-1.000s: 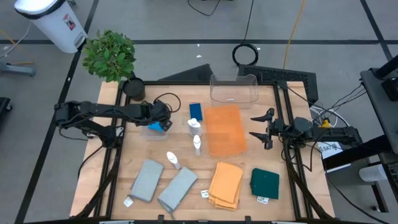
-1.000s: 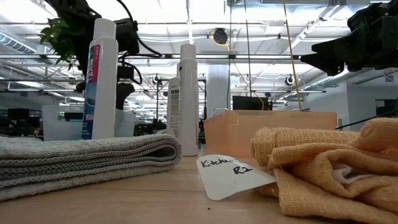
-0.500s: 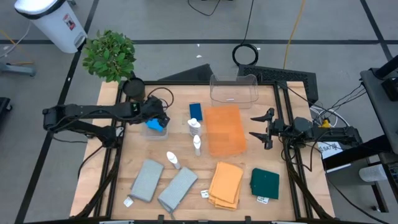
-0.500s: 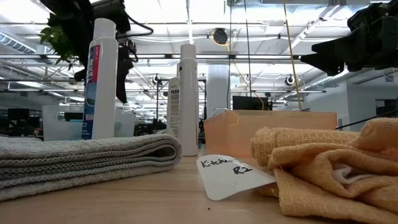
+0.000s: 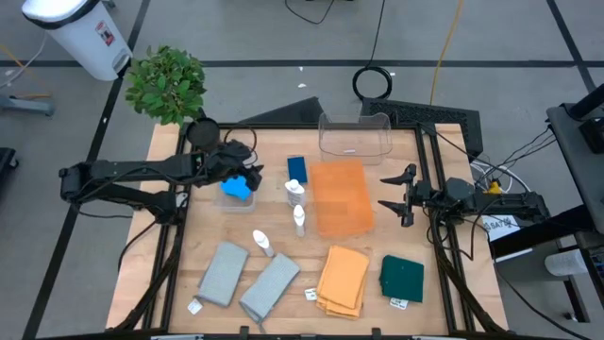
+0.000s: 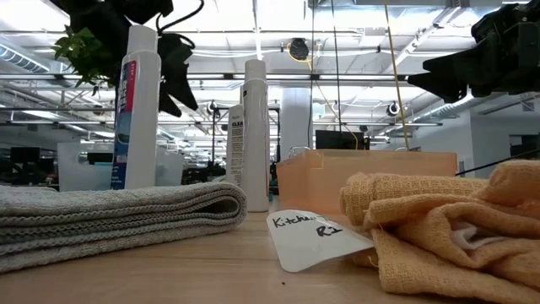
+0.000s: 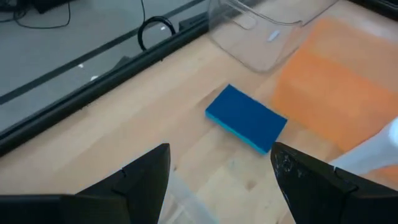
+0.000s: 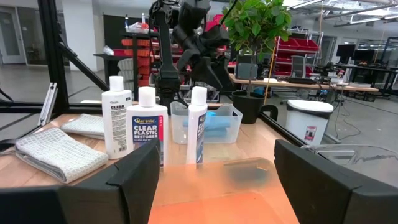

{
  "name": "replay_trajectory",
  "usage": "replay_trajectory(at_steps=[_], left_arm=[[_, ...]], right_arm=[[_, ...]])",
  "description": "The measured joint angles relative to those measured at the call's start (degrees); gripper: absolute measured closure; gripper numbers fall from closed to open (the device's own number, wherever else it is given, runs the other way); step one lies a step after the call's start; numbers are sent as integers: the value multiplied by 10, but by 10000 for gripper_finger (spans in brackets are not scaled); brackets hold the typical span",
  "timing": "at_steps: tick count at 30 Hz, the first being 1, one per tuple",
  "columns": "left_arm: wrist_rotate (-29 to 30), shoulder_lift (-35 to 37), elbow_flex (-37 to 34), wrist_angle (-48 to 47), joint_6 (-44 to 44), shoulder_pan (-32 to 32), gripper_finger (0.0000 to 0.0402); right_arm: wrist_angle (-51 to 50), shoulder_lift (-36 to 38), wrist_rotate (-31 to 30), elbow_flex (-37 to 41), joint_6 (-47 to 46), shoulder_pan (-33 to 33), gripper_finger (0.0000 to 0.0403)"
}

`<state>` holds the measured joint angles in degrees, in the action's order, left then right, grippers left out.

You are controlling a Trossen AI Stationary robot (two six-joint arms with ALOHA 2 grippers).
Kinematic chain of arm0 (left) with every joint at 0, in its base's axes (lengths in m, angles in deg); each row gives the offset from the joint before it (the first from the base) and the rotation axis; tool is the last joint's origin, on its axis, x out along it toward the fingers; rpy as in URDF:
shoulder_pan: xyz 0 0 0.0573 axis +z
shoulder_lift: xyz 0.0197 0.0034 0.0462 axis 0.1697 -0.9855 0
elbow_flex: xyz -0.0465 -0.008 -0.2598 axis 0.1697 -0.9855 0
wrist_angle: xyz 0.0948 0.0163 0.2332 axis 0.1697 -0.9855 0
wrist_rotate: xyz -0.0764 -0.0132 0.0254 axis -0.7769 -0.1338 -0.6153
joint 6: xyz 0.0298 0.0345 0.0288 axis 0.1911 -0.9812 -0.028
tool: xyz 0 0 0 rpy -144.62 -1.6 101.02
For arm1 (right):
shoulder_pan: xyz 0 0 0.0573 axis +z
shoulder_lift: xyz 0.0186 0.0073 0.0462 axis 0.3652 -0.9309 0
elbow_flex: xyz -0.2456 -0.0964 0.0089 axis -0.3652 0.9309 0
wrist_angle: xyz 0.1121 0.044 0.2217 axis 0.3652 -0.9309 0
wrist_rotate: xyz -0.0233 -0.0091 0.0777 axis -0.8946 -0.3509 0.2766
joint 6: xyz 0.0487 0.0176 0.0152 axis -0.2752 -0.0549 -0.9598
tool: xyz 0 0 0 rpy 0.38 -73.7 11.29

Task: Pick & Place Kitchen Items
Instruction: Put the blue sponge into the white bin

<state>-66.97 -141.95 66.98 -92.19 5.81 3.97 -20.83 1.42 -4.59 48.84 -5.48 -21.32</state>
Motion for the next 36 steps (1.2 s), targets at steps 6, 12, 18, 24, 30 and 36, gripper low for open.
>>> replay_trajectory(at_steps=[6, 12, 18, 24, 30, 36], left_arm=[[0, 0, 0, 7, -3, 0, 119], [0, 0, 0, 8, -3, 0, 119], [-1, 0, 0, 18, -14, 0, 119], [-1, 0, 0, 17, -14, 0, 119], [-1, 0, 0, 17, -22, 0, 119], [-1, 0, 0, 17, -30, 0, 119]], right_arm=[[0, 0, 0, 0, 0, 0, 124], [0, 0, 0, 0, 0, 0, 124], [0, 0, 0, 0, 0, 0, 124], [0, 0, 0, 0, 0, 0, 124], [0, 0, 0, 0, 0, 0, 124], [0, 0, 0, 0, 0, 0, 124]])
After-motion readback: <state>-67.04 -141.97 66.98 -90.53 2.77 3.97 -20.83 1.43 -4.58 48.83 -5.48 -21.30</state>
